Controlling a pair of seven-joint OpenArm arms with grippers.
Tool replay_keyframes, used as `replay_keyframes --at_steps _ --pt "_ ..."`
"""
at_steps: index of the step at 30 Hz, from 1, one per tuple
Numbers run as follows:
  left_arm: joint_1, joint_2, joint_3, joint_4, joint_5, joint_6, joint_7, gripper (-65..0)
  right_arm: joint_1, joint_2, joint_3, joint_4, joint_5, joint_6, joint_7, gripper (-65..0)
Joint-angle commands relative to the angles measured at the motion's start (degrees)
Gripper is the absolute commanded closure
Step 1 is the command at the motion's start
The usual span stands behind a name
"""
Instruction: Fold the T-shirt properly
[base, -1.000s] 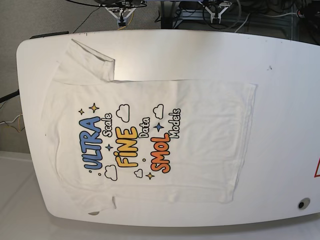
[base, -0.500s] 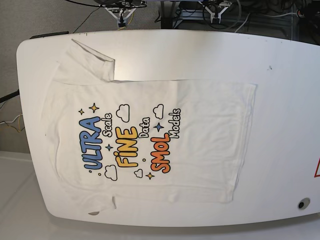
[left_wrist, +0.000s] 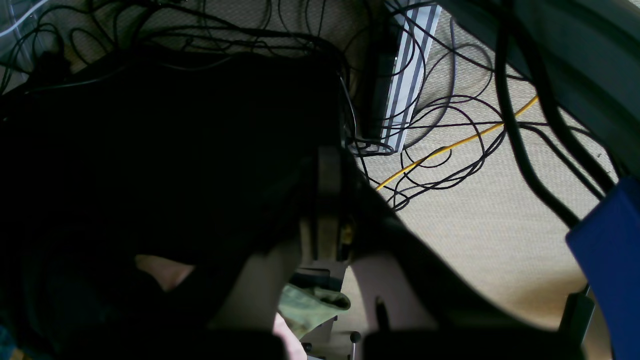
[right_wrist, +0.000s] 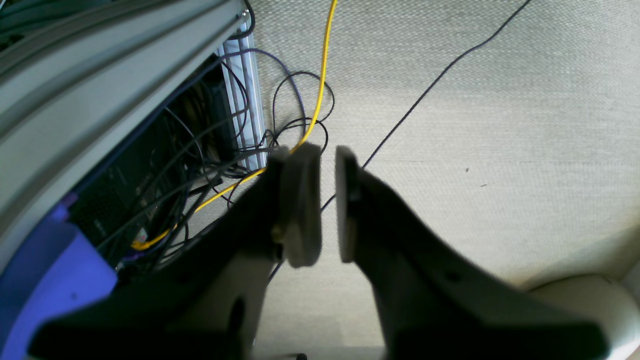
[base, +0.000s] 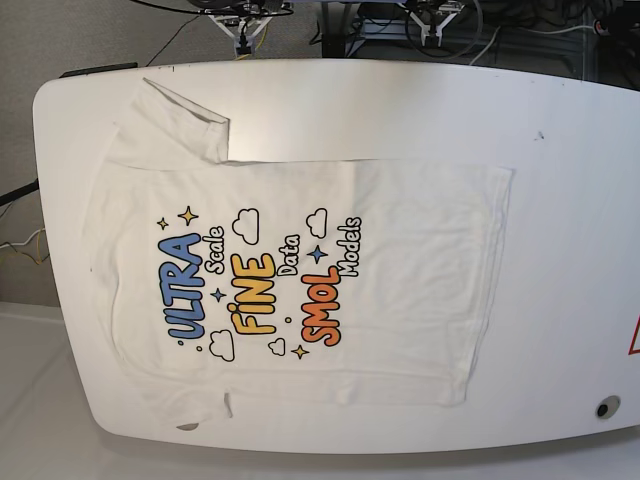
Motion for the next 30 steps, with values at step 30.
replay_keyframes --at_steps 30 --pt "1.55 -1.64 -0.14 3.44 -0.11 -0.13 -0.22 0.0 -3.03 0.54 0.25 3.66 -0.01 0.08 0.10 -8.6"
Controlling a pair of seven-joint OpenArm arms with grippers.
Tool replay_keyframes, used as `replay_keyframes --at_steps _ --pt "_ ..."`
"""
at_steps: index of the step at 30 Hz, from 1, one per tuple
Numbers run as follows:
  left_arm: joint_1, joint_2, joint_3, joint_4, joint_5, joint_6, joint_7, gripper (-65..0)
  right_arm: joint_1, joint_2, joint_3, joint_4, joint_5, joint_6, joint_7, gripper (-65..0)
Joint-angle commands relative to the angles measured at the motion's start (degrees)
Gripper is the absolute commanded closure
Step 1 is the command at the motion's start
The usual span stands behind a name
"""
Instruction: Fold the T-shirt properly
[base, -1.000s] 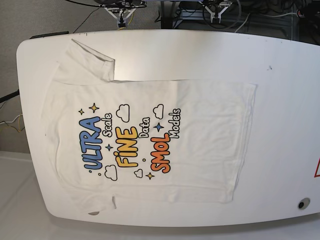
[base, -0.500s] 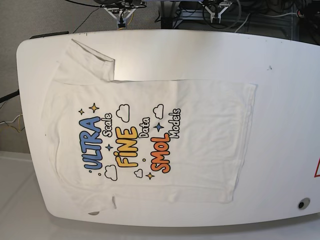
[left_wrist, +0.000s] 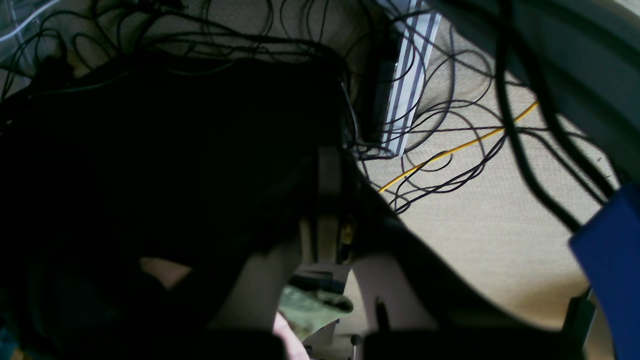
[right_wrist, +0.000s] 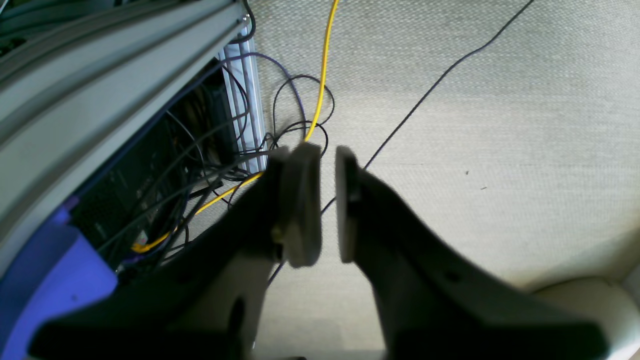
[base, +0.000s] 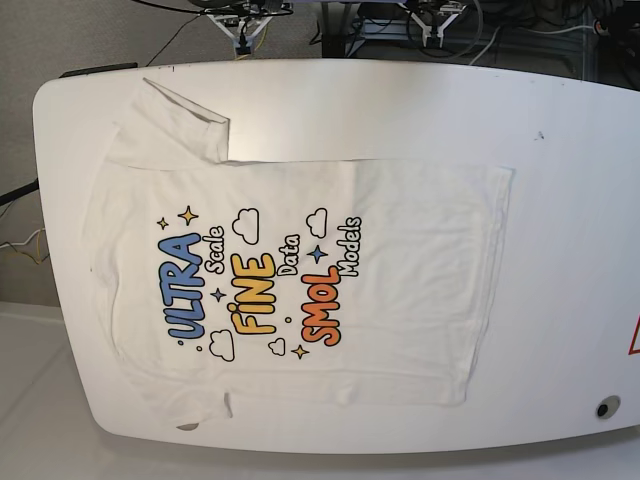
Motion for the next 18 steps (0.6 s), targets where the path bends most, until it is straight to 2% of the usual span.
replay_keyframes --at_steps 1,9,18 --pt "1.40 -1.31 -0.10 2.63 -0.15 0.09 -0.27 0.0 -2.24 0.63 0.14 2.12 0.02 0.12 0.04 -8.6" --pt "5.96 -2.96 -0.16 10.08 -0.42 0.05 1.18 0.0 -7.81 1.45 0.07 10.77 0.59 0.19 -0.24 -8.6" --pt "4.31 -1.93 -0.44 7.18 0.04 0.04 0.56 0.0 -6.19 1.07 -0.18 8.68 0.62 0.16 0.24 -8.6"
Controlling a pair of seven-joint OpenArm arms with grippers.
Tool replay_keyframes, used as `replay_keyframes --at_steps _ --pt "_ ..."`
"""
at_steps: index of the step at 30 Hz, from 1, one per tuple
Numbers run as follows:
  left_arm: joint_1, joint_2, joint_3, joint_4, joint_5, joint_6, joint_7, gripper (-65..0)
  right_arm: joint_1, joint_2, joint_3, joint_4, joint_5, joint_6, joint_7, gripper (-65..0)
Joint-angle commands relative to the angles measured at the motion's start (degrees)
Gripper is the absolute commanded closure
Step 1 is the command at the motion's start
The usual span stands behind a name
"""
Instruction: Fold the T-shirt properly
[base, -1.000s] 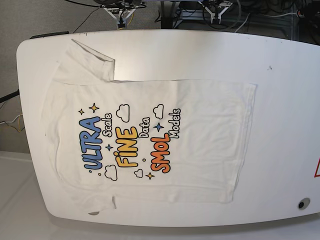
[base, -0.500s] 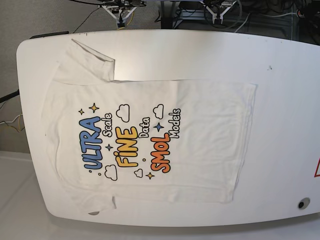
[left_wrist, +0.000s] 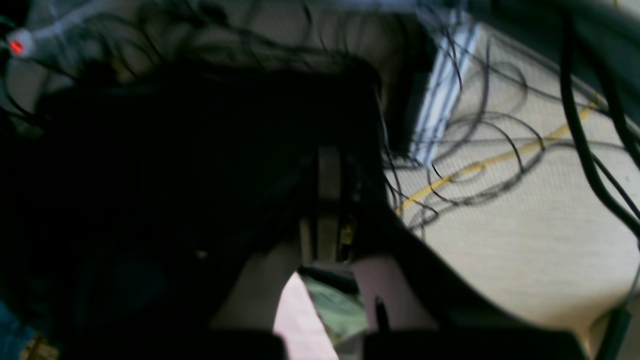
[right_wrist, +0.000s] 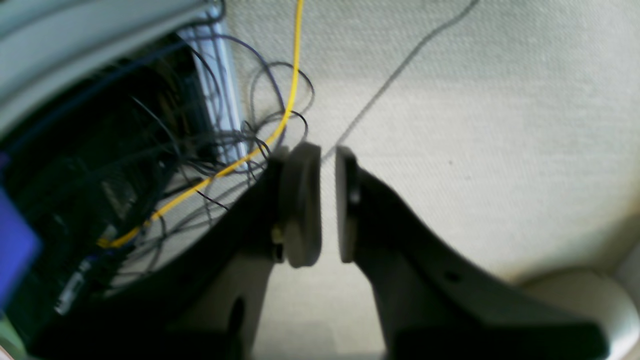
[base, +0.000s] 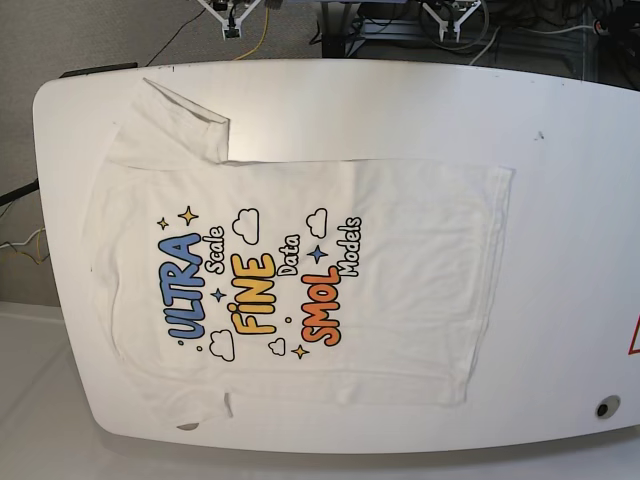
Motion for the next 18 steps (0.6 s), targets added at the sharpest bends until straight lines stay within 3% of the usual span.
replay_keyframes --at_steps 1,18 --pt "-2.07 0.72 0.00 -3.07 0.63 -0.27 -1.53 0.0 2.38 -0.38 0.05 -2.67 0.13 0.09 0.98 -8.6" --pt "-4.51 3.11 -1.00 -7.04 0.91 0.06 -2.21 0.0 4.60 -0.32 0.12 -6.15 -0.25 1.42 2.42 -9.0"
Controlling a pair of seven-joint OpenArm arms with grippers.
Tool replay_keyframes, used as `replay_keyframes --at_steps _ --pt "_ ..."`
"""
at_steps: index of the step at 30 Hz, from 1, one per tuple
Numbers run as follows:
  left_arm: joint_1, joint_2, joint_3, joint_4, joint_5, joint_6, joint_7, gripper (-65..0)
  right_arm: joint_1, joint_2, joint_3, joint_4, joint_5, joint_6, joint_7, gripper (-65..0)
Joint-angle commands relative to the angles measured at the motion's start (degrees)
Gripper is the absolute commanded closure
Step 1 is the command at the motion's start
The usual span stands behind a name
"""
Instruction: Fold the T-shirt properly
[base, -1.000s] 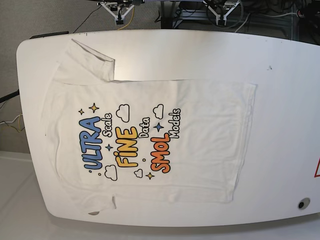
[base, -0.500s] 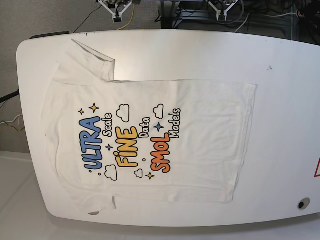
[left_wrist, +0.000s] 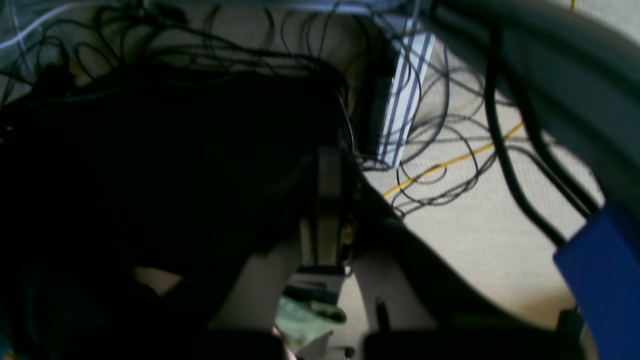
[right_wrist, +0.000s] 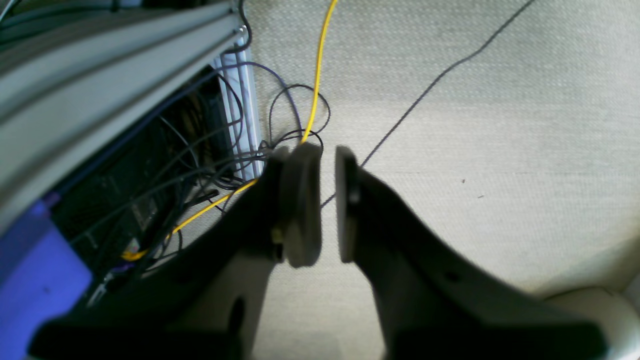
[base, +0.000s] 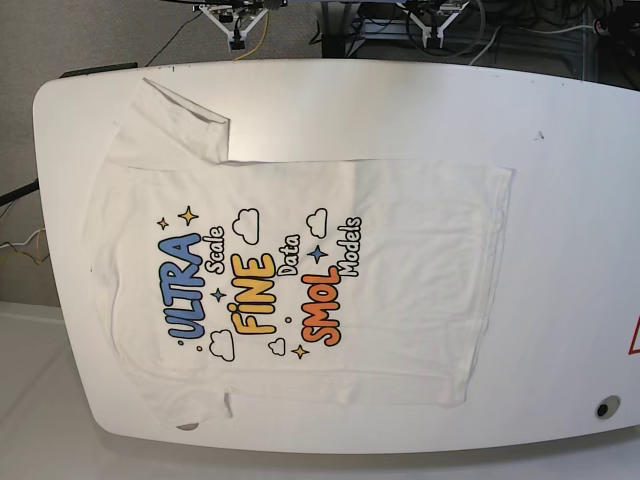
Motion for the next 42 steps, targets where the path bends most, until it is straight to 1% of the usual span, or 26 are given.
replay_keyframes --at_steps 1,3,7,9,11,17,27,31,33,39,42 --pt "0.44 0.02 0.19 1.12 0.26 0.31 0.34 0.0 -0.25 0.18 0.06 0.66 -0.23 0.01 0.38 -8.9" --pt "3.61 -1.36 0.56 7.78 0.04 -0.10 1.23 0.0 -2.51 0.20 -0.06 4.12 -0.19 -0.41 0.79 -8.9" --pt "8.22 -2.65 0.73 19.52 -0.24 -0.39 2.89 0.0 -5.76 0.48 0.10 8.15 -0.18 -0.62 1.49 -8.6" --pt "10.04 -3.18 0.80 23.75 -0.27 -0.41 3.70 0.0 -6.98 0.63 0.12 9.63 -0.13 -0.69 1.71 -8.6" --pt "10.84 -3.52 0.85 24.94 -0.38 -0.33 3.96 0.0 -7.69 0.72 0.06 10.21 -0.22 -0.67 2.29 -8.6" --pt "10.83 -3.57 0.59 22.23 0.32 -0.25 4.53 0.0 -9.67 1.11 -0.10 10.91 -0.14 -0.33 3.60 -8.7" --pt "12.76 -5.54 1.25 26.22 0.31 -1.74 7.50 0.0 -13.65 2.40 -0.21 15.75 0.56 -0.21 2.21 -8.6" --pt "12.97 -5.72 1.24 27.44 0.50 -1.77 8.00 0.0 -13.74 2.54 -0.15 16.03 0.68 -0.15 1.96 -8.6" --pt "11.22 -4.91 0.79 25.43 0.82 -1.62 7.68 0.0 -11.67 1.88 -0.05 13.83 0.44 -0.26 2.28 -8.2" --pt "9.53 -4.61 0.63 24.14 1.31 -1.16 7.92 0.0 -10.07 1.44 0.15 11.76 0.38 -0.52 2.20 -7.9" --pt "12.68 -4.97 0.12 27.67 0.53 -2.10 8.54 0.0 -12.49 2.16 0.09 15.34 0.17 -0.44 1.39 -7.8"
